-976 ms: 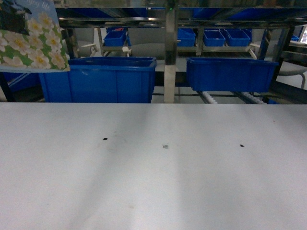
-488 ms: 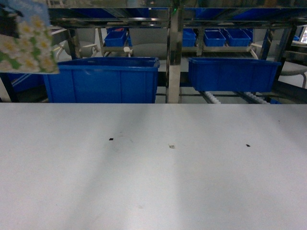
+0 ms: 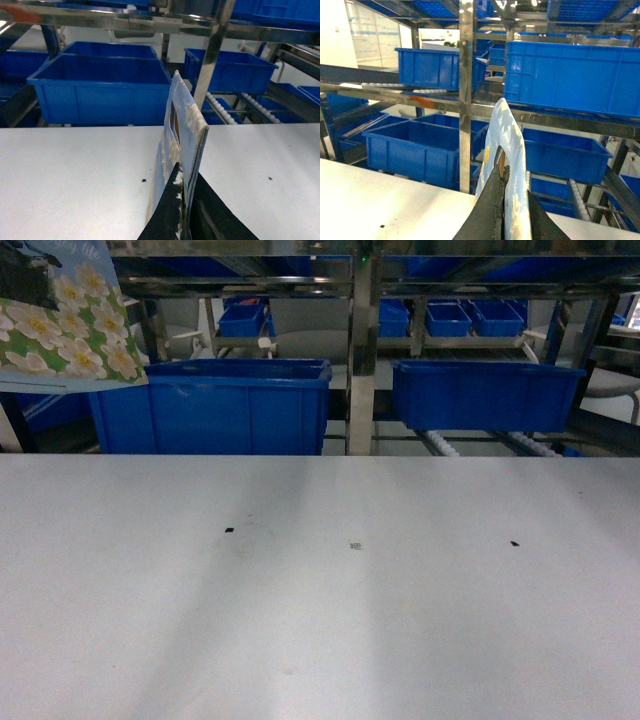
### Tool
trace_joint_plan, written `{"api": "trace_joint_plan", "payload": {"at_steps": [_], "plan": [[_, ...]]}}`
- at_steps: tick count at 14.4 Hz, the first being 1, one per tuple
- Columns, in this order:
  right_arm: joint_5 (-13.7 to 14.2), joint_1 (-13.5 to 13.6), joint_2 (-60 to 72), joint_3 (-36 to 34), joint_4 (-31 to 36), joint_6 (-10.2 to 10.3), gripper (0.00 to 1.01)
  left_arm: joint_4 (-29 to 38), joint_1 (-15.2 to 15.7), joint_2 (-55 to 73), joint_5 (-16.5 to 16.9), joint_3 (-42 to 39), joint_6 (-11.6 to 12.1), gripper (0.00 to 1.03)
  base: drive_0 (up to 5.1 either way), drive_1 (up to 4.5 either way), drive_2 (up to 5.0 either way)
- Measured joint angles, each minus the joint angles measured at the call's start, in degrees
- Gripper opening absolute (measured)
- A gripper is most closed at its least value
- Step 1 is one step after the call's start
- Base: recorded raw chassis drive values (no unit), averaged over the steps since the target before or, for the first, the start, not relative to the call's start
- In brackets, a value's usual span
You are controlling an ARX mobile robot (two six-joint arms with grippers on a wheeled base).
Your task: Move flower gift bag to table near conveyor
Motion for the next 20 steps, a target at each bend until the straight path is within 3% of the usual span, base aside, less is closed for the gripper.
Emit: {"api": "trace_joint_plan", "payload": {"at_steps": [12, 13, 15, 17, 20], "plan": [[0.26, -0.07, 0.37, 0.00, -0.13, 0.00, 0.02, -0.02, -0.24, 0.26, 0.02, 0.00, 0.02, 0.02, -5.1, 2.30, 2.3], [-0.35, -0.20, 0.61, 0.11, -0.28, 0.87, 0.02, 0.00, -0.26, 0.24, 0.07, 0.00, 0.02, 0.02, -5.1, 2.30, 2.3], [2.51, -0.50, 8.52, 4.33, -0.39, 5.73, 0.02, 0.00, -0.26, 0.22, 0.15, 0.00, 0.02, 0.02, -5.1, 2.30, 2.3], [4.90, -0.76, 16.33, 4.42, 1.88, 7.80, 0.02, -0.02, -0.26, 0.22, 0.11, 0.00, 0.02, 0.02, -5.1, 2.30, 2.3], [8.55, -2.01, 23.69, 5.92, 6.95, 8.35, 0.02, -0.02, -0.26, 0.22, 0.13, 0.00, 0.02, 0.02, -5.1, 2.30, 2.3]]}}
